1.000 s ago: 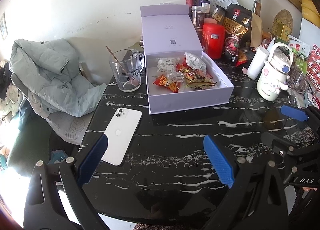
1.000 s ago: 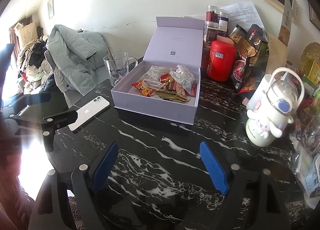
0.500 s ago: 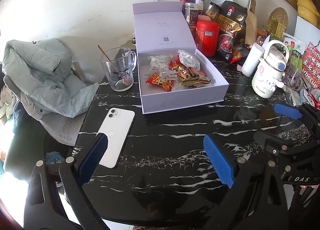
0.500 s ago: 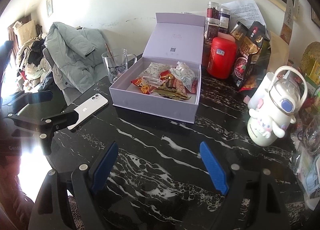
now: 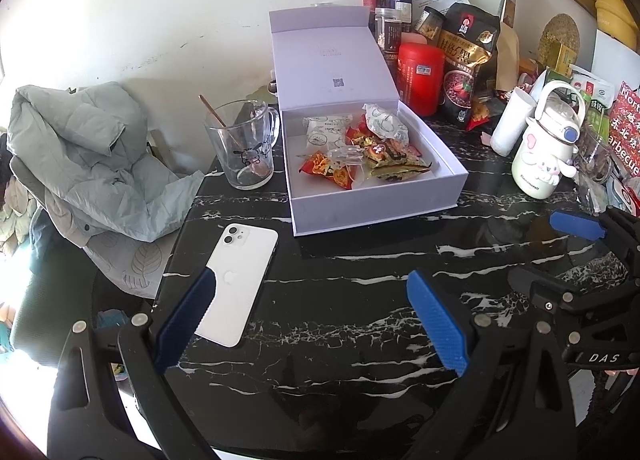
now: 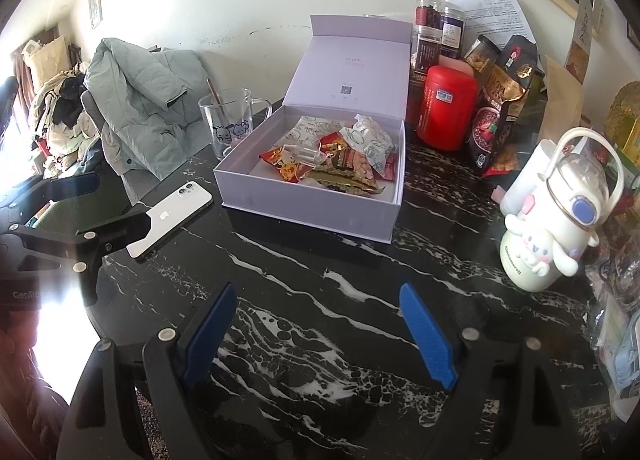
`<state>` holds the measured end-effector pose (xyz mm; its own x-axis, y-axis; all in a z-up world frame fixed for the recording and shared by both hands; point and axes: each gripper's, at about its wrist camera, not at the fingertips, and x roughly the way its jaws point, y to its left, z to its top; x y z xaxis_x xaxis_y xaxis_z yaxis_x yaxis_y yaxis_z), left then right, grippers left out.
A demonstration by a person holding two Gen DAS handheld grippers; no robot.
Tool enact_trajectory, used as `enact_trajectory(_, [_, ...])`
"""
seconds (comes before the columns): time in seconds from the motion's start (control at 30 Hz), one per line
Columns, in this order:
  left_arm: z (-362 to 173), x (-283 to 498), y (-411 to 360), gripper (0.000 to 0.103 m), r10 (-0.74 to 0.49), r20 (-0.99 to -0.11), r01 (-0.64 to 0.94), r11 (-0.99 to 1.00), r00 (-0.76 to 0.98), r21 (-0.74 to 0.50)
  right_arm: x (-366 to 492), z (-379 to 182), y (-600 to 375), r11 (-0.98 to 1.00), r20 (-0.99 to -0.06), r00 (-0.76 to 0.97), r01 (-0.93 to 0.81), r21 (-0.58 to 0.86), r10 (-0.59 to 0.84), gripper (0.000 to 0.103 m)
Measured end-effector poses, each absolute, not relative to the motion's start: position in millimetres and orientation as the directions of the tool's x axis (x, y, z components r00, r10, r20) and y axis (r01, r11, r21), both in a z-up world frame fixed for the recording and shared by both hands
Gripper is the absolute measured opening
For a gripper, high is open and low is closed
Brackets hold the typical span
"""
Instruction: Organize objects
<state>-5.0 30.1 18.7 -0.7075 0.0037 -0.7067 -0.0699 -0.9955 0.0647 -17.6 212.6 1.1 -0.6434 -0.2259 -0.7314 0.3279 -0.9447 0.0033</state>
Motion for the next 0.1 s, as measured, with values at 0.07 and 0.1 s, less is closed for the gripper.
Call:
enact_trajectory(0.07, [17.5,-5.8,30.1,0.097,0.006,-0.708,-0.076,-0.995,-0.706,0.067,-19.1,-0.6,212.0,-0.945,-0.735,-0.64,0.326,0.002,-0.223,0.085])
enact_trajectory(0.1, [17.2,-6.1,30.4,0.097,0.009,-0.71,-0.079,-0.995,-0.704,0.067,-19.5,-1.3,211.8,-0.946,-0.736,-0.639,0.326,0.002,-0.222,0.085])
